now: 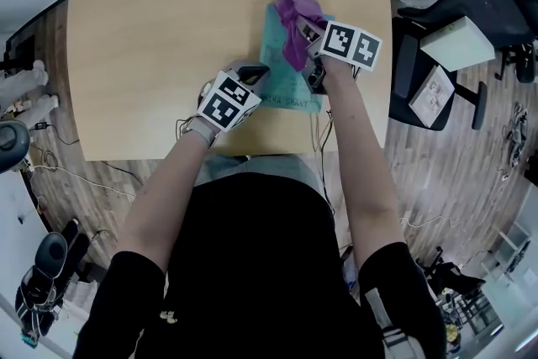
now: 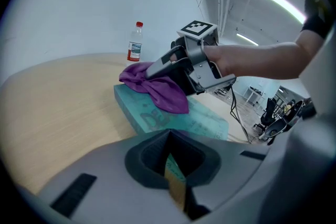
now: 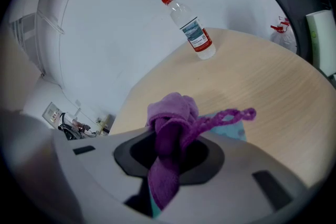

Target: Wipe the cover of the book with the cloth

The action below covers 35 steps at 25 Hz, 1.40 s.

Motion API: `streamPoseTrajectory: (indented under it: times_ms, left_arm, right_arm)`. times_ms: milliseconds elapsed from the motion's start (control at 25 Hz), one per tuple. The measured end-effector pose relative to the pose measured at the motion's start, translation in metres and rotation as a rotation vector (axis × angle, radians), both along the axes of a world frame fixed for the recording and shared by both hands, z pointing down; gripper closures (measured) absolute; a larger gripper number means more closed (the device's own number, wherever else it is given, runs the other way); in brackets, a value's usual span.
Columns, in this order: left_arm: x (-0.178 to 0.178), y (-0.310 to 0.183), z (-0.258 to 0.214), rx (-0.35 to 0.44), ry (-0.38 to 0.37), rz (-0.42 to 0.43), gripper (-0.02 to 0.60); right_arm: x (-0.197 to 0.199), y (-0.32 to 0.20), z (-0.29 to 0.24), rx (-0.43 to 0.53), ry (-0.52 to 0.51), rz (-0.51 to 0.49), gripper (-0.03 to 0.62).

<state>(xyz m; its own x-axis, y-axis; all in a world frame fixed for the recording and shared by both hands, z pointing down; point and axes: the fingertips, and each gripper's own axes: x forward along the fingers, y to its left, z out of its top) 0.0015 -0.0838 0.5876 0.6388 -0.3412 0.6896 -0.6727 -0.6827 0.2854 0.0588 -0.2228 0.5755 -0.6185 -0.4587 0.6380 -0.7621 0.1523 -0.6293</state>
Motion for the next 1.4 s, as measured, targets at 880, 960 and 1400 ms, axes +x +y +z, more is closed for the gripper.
streamPoseTrajectory:
  times_ms: [880,960,1400]
  left_arm:
    - [0.000,0.002,-0.002,0.009,0.027,-0.005,0.561]
    - [0.003,0.006,-0.007,-0.010,0.050,-0.001,0.548]
    - [0.004,0.064,-0.009,0.035,0.001,0.053,0.321]
  right_arm:
    - [-0.055,0.026,0.001,-0.035,0.001,-0.274,0.488]
    - [-0.055,0.026,0.002,-0.031,0.009,-0.267,0.490]
    - [-0.053,0.027,0.003,-0.020,0.019,-0.256,0.491]
